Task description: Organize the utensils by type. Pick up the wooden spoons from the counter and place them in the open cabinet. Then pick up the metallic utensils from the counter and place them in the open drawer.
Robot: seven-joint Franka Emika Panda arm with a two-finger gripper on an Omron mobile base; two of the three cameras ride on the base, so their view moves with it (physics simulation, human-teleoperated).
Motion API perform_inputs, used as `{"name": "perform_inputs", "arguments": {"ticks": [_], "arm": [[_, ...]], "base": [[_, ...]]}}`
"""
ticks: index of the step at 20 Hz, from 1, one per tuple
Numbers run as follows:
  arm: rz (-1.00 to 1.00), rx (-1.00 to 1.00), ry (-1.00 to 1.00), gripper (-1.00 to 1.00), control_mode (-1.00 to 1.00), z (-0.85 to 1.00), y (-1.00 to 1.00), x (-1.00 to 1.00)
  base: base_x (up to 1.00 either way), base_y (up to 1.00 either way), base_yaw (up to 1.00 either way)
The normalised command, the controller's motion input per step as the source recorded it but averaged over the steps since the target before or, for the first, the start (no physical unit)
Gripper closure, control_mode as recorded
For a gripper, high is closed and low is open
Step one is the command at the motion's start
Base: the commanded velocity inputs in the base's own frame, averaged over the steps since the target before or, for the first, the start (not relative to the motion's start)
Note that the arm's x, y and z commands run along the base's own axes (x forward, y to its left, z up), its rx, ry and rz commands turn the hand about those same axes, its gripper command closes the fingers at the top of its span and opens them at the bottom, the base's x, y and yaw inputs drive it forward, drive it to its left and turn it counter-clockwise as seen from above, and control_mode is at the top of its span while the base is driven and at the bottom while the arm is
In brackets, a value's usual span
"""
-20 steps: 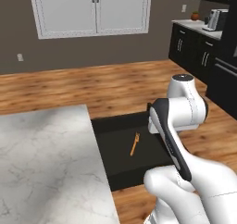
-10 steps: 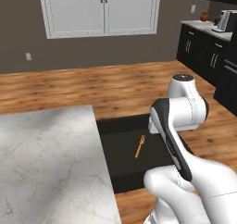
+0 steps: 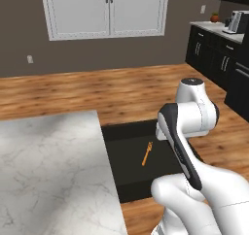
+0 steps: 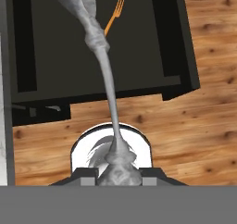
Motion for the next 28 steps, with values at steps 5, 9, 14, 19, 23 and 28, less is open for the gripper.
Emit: {"name": "perform_inputs", "arguments": {"ticks": [5, 9, 14, 19, 23, 28], "arm": [[0.0, 0.0, 0.0, 1.0, 1.0, 0.0, 0.0, 0.0], [0.02, 0.0, 0.0, 1.0, -1.0, -0.01, -0.02, 0.13], [0.03, 0.0, 0.0, 1.0, -1.0, -0.11, -0.11, 0.44], [0.03, 0.0, 0.0, 1.0, -1.0, -0.26, -0.01, 0.61], [0.03, 0.0, 0.0, 1.0, -1.0, -0.33, 0.0, 0.72], [0.0, 0.0, 0.0, 1.0, -1.0, -0.39, 0.07, 0.74]], "base": [[0.0, 0.0, 0.0], [0.05, 0.0, 0.01], [0.0, 0.0, 0.0], [0.0, 0.0, 0.0], [0.0, 0.0, 0.0], [0.0, 0.0, 0.0]]}}
